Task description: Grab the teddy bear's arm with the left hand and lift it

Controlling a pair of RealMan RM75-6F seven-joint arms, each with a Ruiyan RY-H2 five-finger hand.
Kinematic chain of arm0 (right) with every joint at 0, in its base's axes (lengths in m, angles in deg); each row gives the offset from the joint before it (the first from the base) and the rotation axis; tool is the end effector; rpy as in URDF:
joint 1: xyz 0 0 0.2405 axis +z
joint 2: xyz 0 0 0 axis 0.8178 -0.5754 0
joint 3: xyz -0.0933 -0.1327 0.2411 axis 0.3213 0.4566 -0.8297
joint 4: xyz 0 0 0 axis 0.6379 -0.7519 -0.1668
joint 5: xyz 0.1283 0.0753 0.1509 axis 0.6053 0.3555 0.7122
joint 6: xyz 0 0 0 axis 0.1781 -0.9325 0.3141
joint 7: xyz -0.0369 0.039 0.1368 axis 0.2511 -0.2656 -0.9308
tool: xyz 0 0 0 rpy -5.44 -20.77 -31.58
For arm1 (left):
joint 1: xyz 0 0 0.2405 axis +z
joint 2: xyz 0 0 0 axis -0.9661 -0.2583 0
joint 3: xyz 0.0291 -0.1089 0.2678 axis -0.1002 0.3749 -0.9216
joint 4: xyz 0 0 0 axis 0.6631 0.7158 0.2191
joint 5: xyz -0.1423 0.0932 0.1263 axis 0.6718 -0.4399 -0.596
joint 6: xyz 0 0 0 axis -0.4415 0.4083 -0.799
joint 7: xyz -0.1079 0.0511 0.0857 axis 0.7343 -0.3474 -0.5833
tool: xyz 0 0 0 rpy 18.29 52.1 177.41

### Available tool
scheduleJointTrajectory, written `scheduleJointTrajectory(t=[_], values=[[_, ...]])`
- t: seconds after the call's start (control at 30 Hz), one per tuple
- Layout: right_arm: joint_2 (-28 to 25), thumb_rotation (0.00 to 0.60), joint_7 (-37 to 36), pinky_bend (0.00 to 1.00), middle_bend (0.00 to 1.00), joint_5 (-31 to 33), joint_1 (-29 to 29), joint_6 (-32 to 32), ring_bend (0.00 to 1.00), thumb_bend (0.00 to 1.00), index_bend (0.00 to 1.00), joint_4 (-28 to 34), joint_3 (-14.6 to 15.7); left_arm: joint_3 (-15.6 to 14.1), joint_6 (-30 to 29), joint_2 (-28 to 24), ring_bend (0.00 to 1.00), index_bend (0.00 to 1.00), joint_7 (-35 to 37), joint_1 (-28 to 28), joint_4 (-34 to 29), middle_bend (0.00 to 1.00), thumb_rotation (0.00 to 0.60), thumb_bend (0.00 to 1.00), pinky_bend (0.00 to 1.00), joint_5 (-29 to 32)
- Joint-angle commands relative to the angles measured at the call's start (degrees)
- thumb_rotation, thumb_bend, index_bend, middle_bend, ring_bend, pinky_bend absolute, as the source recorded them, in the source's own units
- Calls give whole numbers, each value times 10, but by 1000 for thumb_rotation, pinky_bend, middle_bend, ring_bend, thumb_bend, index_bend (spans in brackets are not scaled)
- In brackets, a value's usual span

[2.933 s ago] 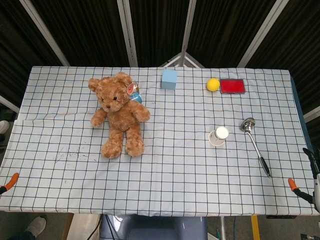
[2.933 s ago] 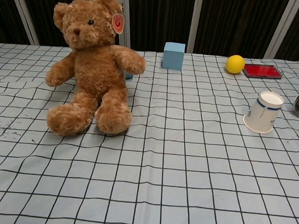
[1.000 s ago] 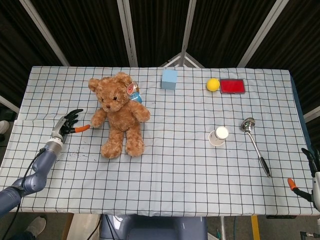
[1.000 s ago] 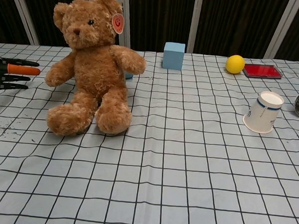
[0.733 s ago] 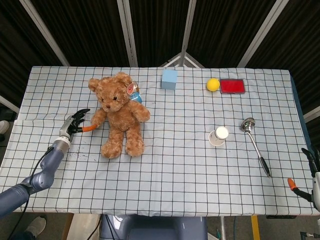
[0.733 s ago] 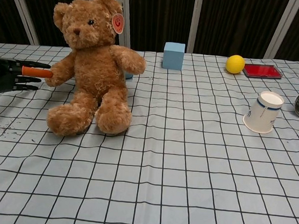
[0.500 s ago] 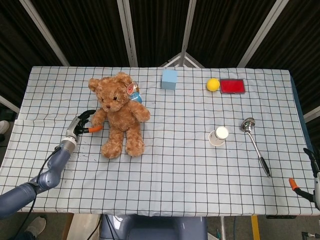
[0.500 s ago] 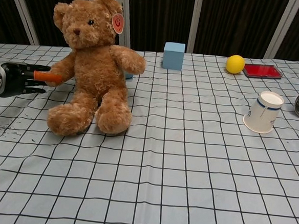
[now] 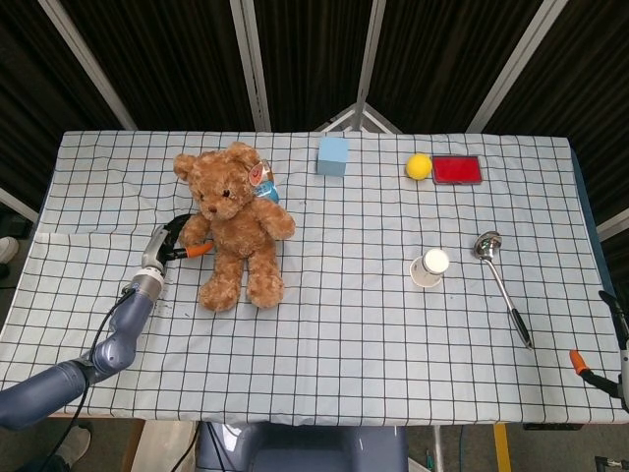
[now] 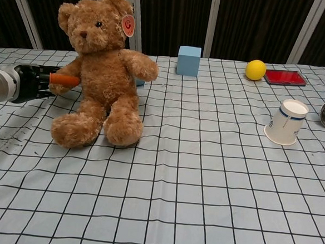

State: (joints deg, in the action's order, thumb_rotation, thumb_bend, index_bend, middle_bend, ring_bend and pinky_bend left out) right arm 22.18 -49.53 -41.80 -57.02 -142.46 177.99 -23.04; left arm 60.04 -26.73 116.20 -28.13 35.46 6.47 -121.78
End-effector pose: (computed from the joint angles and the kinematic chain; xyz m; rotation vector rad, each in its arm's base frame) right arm -0.3381 -0.1533 0.2263 1.1661 -0.9623 0.9396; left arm -0.2562 0.4309 -0.0153 -0.6880 -2.1754 -1.2975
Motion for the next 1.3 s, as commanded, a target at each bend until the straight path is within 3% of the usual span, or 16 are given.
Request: scheduleJointTrajectory(t=[0.03,0.5,1.0,1.3], values=[[0,600,0,0,22,-2,-1,-2,65,250,124,1,0,1,-3,1,0,281,-7,2,-2,241,600,269,0,6],[0,600,1,0,22,-2,1,3,65,250,124,1,2,20,-36,26,16,503,-45,-7,4,460,600,516,0,43],[0,600,2,0,22,-5,0,2,65,250,123,4,3,39,-75,4,23,495,-108,-4,-47,463,600,527,0,122],[1,600,6,0,22,-3,2,4,65,250,123,4,3,47,-85,0,23,481,-126,-8,-68,448,600,524,0,120]])
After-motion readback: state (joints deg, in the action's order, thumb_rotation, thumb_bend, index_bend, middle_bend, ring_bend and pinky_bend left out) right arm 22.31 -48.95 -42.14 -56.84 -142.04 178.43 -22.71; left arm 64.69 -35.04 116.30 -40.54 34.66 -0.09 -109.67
